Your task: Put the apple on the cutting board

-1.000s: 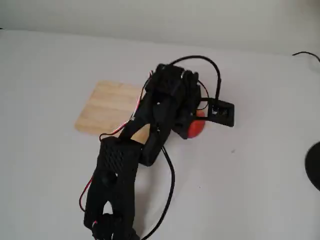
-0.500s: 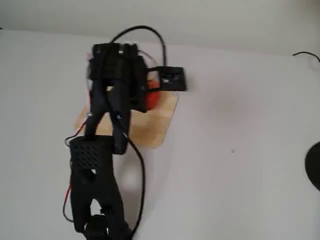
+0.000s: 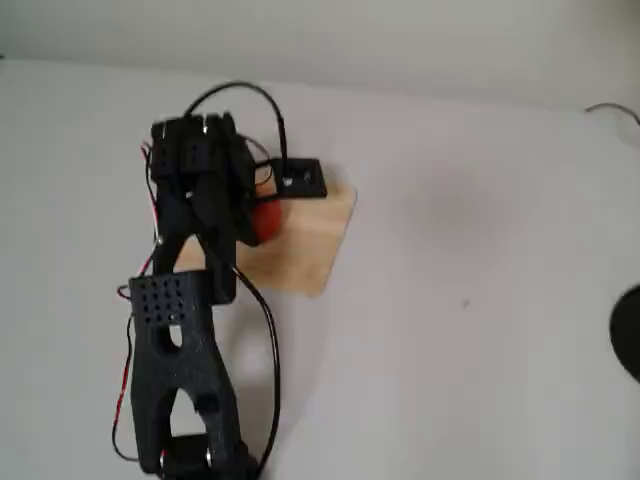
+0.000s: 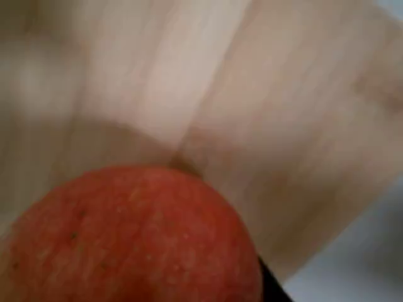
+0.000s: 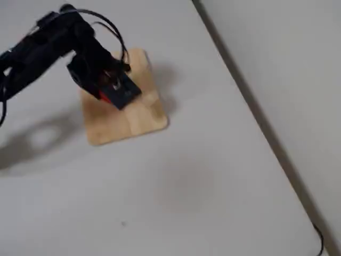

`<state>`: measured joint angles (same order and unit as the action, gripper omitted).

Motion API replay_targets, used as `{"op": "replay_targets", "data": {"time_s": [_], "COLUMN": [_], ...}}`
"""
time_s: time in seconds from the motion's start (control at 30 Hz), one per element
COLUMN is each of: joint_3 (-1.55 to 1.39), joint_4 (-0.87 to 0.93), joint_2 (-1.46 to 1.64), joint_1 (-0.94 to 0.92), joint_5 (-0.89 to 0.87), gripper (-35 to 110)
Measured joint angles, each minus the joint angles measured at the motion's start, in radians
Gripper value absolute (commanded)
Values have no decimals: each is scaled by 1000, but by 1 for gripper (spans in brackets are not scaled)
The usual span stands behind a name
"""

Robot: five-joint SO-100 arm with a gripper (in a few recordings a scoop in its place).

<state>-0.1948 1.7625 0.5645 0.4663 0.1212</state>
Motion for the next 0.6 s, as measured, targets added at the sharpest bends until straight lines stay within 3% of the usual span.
{"op": "replay_targets", "data": {"time_s": [0.17, 0.6], "joint_3": [150, 123], "joint_4": [12, 12], "joint_2": [-97, -110], "joint_1": [9, -34], "joint_5": [-5, 12], "gripper": [72, 77]}}
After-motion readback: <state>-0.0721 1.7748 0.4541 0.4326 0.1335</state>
